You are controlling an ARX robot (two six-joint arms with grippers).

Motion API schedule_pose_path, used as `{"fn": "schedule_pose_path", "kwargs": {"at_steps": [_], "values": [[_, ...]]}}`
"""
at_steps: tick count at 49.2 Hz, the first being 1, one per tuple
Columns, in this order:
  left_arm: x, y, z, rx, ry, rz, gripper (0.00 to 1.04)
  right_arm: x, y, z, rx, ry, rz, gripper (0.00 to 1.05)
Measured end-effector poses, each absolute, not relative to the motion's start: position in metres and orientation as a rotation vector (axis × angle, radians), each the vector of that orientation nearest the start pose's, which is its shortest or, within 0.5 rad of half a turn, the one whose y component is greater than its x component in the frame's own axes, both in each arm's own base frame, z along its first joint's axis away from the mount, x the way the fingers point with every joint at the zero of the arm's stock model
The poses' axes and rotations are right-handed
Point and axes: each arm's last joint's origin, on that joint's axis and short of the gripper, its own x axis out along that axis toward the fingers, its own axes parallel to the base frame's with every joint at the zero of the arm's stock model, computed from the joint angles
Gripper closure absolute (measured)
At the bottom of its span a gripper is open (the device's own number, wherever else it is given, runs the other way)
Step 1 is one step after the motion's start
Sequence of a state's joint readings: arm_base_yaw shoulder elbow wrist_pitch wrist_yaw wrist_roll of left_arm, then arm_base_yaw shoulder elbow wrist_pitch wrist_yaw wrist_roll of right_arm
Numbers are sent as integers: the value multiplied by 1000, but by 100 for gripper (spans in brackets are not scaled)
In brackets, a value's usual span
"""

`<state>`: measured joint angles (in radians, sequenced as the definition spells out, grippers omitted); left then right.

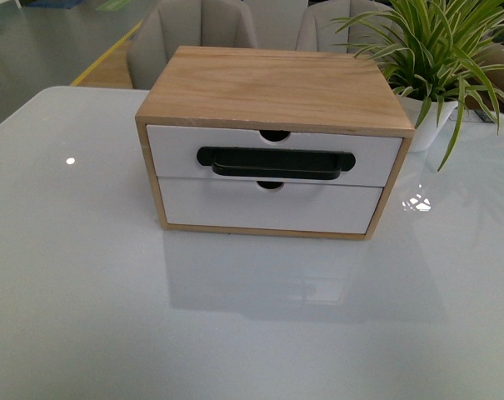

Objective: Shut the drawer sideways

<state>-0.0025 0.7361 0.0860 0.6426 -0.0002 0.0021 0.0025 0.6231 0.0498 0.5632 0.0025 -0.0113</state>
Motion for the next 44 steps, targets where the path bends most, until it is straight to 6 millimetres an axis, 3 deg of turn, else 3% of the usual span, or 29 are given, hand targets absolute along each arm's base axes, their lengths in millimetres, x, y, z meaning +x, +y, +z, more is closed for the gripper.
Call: {"fn": "schedule_pose_path", "kwargs": {"at_steps": [14, 44], "values": [[137, 0, 168, 2, -2, -2, 103, 130, 0, 171, -11, -11, 1, 103], [115, 0, 172, 2, -16, -2, 103, 111, 0, 173, -11, -19, 2, 103]]}}
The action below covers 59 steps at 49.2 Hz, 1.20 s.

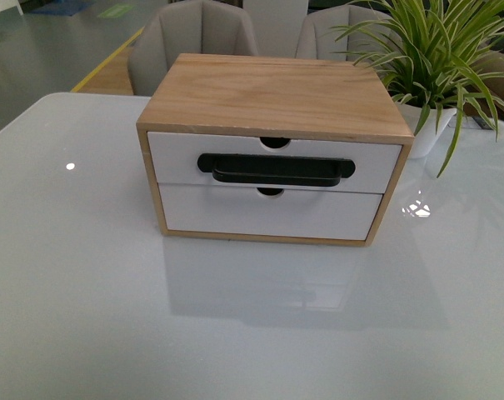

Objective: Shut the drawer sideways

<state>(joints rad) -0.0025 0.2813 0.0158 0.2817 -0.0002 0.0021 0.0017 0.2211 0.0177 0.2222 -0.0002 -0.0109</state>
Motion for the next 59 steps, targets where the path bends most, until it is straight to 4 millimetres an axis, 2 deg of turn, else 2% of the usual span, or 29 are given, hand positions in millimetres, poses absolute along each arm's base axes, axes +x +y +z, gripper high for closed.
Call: {"fn": "schedule_pose_path", "kwargs": {"at_steps": [10, 19, 26, 44, 47, 59], "values": [[111, 0, 172, 2, -17, -2, 103, 108, 0, 172, -11, -19, 2, 103], [109, 0, 171, 2, -15, -2, 103, 98, 0, 169, -11, -10, 1, 103], [98, 0, 168, 2, -4, -2, 103, 97, 0, 169, -11, -12, 1, 103], [97, 0, 169, 2, -11, -2, 103, 97, 0, 169, -11, -14, 1, 103], [97, 0, 169, 1, -11, -3, 101, 97, 0, 169, -11, -14, 1, 93], [97, 0, 169, 2, -11, -2, 44, 97, 0, 169, -11, -14, 1, 35]]}}
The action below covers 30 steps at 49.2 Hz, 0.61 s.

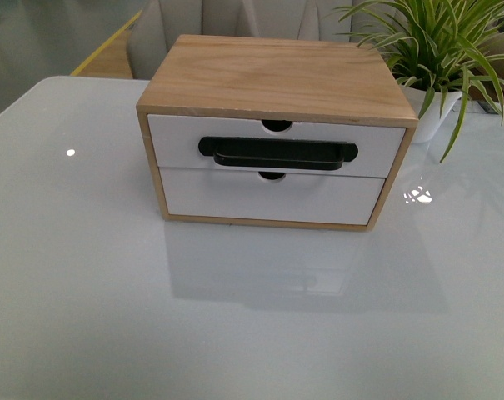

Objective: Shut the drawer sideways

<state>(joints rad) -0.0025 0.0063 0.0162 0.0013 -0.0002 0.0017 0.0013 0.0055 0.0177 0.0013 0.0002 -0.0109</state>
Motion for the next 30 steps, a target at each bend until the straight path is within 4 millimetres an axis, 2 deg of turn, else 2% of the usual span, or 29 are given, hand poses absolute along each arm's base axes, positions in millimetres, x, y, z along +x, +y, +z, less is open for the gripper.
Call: {"fn": "schedule_pose_path", "kwargs": {"at_steps": [8, 12, 30], "values": [[97, 0, 169, 2, -11, -2, 17, 97, 0, 169, -11, -14, 1, 10], [97, 0, 169, 3, -11, -2, 7, 97, 0, 169, -10, -14, 1, 9], [97, 0, 169, 2, -11, -2, 9, 97, 0, 169, -10, -14, 1, 9]]}}
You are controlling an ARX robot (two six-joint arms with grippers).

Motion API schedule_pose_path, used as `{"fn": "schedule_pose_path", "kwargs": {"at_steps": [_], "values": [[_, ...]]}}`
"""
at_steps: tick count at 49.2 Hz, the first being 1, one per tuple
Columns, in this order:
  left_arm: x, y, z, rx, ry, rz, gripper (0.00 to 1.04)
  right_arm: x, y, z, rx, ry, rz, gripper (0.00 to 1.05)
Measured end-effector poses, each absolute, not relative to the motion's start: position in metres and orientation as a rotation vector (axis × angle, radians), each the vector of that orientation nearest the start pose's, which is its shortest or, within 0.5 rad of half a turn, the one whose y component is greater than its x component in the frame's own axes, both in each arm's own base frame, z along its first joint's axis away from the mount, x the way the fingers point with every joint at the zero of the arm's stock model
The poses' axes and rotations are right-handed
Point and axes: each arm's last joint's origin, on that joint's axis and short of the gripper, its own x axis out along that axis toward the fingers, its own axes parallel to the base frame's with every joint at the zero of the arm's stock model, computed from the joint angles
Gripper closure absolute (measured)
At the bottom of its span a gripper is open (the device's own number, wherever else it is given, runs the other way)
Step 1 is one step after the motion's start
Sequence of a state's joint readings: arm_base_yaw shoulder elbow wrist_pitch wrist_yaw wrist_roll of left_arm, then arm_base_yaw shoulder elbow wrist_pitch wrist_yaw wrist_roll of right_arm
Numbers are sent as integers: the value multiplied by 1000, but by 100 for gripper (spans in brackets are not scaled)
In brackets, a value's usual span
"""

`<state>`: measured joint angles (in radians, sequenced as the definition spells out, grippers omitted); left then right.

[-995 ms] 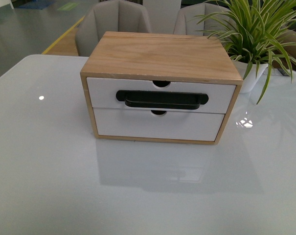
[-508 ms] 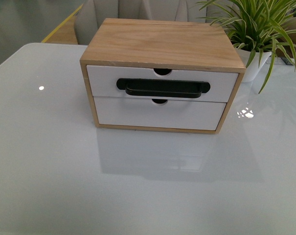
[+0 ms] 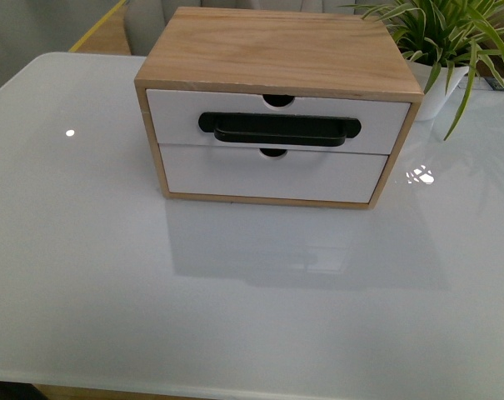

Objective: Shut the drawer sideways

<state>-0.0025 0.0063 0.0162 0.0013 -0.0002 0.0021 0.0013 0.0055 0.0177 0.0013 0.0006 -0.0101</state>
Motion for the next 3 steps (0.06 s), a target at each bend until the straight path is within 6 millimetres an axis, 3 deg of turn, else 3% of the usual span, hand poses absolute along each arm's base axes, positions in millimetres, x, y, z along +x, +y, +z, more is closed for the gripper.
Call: {"fn": "schedule_pose_path", "kwargs": {"at_steps": [3], "values": [[97, 0, 169, 2, -11, -2, 9, 97, 0, 169, -10, -14, 1, 9]]}}
